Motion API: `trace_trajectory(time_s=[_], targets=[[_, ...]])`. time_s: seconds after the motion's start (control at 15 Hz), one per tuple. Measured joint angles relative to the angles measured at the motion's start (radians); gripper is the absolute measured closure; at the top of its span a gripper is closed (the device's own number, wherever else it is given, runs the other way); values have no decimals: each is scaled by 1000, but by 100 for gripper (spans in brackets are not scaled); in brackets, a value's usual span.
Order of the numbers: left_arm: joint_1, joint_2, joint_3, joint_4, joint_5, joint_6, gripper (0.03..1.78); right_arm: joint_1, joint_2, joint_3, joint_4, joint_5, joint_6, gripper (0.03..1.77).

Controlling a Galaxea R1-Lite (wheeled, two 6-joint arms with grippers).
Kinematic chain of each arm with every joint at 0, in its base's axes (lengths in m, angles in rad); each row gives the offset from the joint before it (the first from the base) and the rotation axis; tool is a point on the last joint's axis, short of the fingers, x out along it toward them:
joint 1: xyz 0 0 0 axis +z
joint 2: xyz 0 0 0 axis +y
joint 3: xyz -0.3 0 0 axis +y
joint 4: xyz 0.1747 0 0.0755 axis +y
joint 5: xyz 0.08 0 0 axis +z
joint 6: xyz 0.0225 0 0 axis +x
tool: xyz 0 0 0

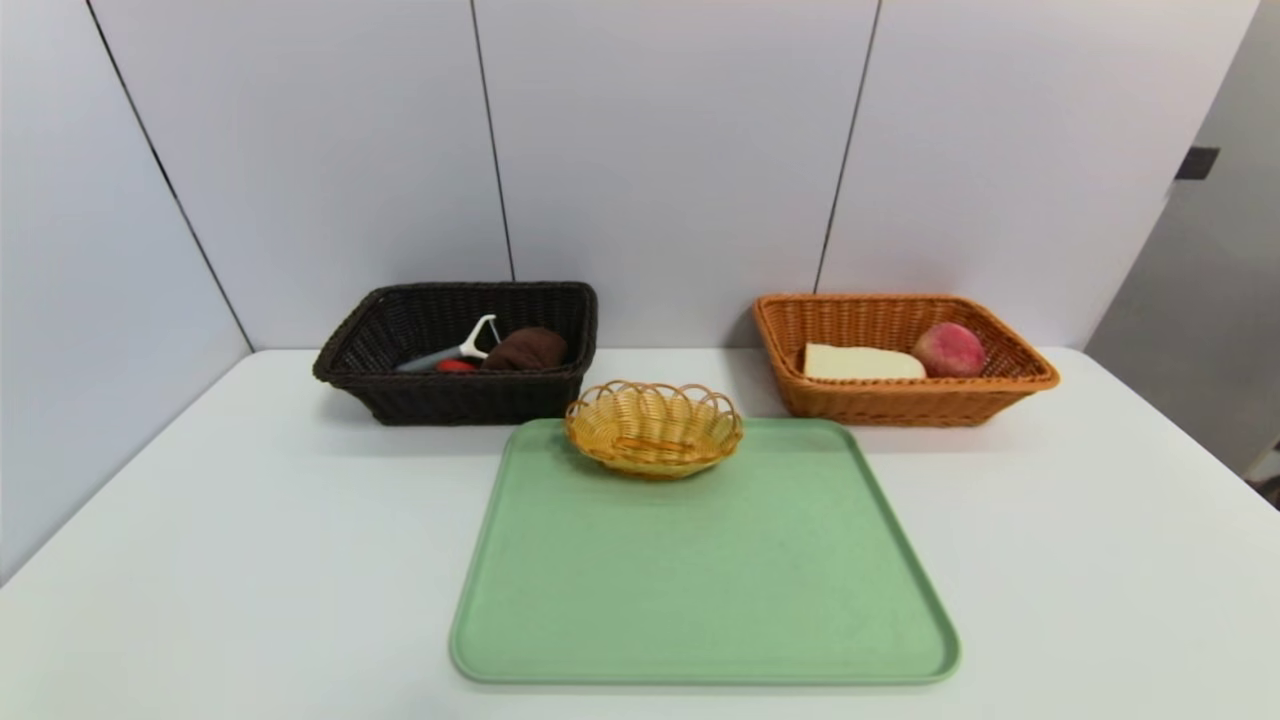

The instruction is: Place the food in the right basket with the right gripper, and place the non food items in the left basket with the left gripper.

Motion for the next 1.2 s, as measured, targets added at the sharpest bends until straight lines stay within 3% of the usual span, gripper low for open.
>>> trace_trajectory(time_s=[0.27, 0.4, 0.53, 0.67, 0.8, 1.0, 1.2], targets=[[0, -2, 184, -326, -17, 22, 12, 2, -69, 273, -363, -46, 21, 9], [0, -2, 300, -522, -83, 59, 12, 3, -79, 422, -576, -46, 8, 9], [0, -2, 357, -633, -173, 67, 12, 3, -84, 590, -813, -15, -30, 9], [0, -2, 385, -643, -189, 50, 12, 3, -86, 693, -997, 46, -33, 9], [0, -2, 394, -643, -195, 7, 12, 3, -86, 723, -1037, 112, -17, 9], [0, -2, 396, -642, -191, -26, 12, 3, -86, 731, -940, 258, 49, 9], [0, -2, 397, -644, -190, -29, 12, 3, -86, 732, -880, 279, 102, 9]])
